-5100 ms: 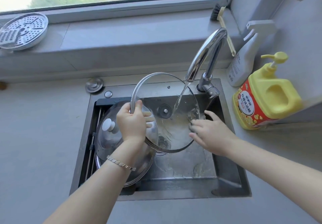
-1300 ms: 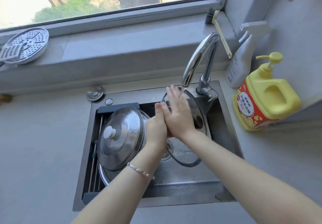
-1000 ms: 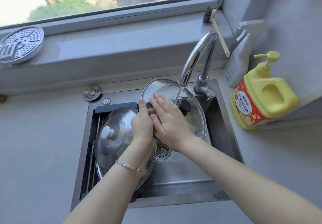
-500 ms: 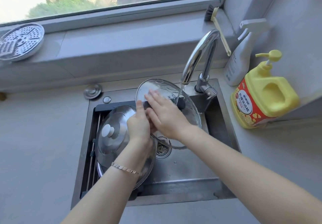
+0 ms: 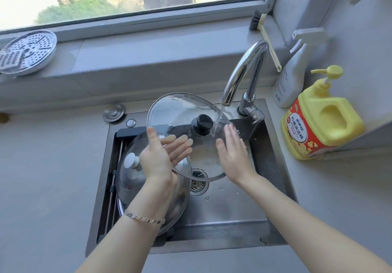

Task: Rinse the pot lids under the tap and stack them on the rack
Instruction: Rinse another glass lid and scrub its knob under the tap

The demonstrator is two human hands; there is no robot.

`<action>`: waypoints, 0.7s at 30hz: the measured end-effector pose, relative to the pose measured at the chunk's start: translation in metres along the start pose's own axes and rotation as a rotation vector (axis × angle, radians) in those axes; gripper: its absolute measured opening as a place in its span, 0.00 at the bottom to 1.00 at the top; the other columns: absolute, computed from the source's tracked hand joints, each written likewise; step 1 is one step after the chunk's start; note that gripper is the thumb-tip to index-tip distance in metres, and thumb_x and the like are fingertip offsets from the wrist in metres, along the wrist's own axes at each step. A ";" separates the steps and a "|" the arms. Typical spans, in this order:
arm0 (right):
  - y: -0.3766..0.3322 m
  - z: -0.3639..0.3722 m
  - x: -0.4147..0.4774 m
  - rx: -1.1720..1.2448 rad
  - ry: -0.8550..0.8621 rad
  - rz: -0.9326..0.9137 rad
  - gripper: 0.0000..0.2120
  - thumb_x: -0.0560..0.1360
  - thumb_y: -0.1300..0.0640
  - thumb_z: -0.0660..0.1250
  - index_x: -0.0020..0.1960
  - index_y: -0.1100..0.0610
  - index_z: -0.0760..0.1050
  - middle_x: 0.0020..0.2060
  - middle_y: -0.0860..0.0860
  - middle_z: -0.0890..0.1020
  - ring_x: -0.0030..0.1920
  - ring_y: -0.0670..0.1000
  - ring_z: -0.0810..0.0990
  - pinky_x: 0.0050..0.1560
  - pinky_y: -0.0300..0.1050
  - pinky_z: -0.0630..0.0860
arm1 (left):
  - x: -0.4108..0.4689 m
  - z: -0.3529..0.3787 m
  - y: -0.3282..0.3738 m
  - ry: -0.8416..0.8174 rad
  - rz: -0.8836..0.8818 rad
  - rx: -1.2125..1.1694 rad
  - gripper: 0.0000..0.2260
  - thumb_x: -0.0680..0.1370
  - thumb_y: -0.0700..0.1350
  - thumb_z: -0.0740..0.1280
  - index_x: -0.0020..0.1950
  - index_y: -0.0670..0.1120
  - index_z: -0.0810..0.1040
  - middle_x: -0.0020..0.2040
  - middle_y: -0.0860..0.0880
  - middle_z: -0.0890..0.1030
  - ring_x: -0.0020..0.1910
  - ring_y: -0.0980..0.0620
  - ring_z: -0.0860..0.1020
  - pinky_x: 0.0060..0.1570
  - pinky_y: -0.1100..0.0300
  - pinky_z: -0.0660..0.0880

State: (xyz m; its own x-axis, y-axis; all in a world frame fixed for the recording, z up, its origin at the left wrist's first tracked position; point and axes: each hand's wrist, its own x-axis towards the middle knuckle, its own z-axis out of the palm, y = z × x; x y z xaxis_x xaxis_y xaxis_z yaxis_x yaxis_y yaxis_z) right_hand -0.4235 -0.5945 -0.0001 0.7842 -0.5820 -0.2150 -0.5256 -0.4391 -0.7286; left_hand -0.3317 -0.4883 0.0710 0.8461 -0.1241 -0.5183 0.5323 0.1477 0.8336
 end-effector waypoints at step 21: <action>-0.012 0.005 -0.014 0.015 0.027 0.055 0.30 0.78 0.46 0.42 0.76 0.58 0.44 0.77 0.51 0.45 0.76 0.46 0.42 0.74 0.42 0.38 | -0.016 0.009 -0.013 -0.002 -0.029 0.005 0.23 0.81 0.56 0.55 0.38 0.38 0.71 0.26 0.43 0.82 0.25 0.46 0.82 0.25 0.58 0.79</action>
State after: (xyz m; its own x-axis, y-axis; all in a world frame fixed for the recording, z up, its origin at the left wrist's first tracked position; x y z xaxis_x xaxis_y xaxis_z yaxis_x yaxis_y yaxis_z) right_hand -0.4265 -0.5770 0.0086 0.7450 -0.6232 -0.2377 -0.5625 -0.3955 -0.7260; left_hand -0.3520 -0.4975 0.0703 0.8305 -0.1299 -0.5416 0.5561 0.1387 0.8195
